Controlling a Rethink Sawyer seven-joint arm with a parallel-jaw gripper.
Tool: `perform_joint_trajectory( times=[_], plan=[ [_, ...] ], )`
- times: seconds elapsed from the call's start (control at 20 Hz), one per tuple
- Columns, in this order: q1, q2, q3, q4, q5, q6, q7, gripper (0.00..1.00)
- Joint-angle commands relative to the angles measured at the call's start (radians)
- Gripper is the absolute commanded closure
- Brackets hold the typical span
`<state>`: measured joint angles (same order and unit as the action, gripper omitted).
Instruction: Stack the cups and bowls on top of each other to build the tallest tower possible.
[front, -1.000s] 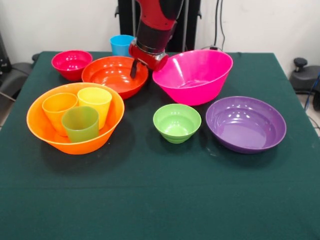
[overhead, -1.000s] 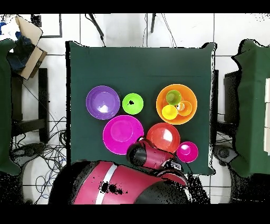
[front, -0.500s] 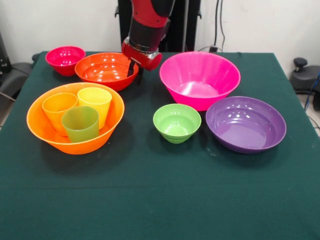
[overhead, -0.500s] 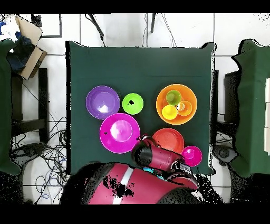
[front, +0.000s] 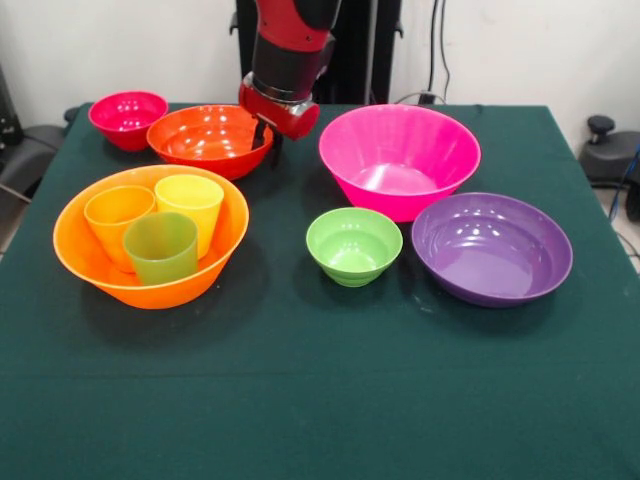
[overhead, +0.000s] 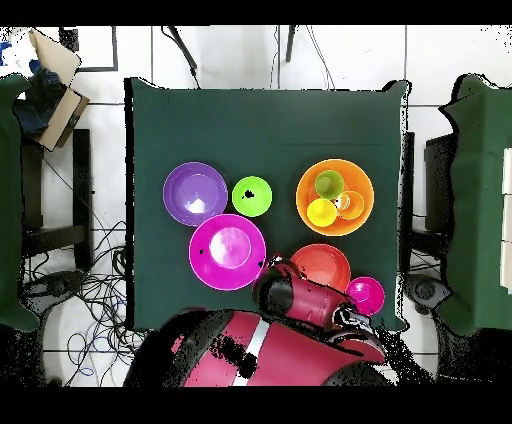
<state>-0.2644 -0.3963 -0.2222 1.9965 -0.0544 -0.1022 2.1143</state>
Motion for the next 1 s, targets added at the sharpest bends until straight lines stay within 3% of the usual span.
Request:
perform_joint_trajectory(
  times=[0.05, 0.6, 0.8, 1.0],
  plan=[
    [-0.003, -0.021, 0.145, 0.017, -0.039, 0.146, 0.052, 1.0],
    [-0.059, -0.304, 0.194, 0.062, -0.055, 0.465, -0.046, 1.0],
    [-0.026, -0.412, 0.18, 0.014, -0.047, 0.618, -0.069, 1.0],
    [0.02, -0.465, 0.138, -0.078, -0.07, 0.714, -0.078, 1.0]
  ],
)
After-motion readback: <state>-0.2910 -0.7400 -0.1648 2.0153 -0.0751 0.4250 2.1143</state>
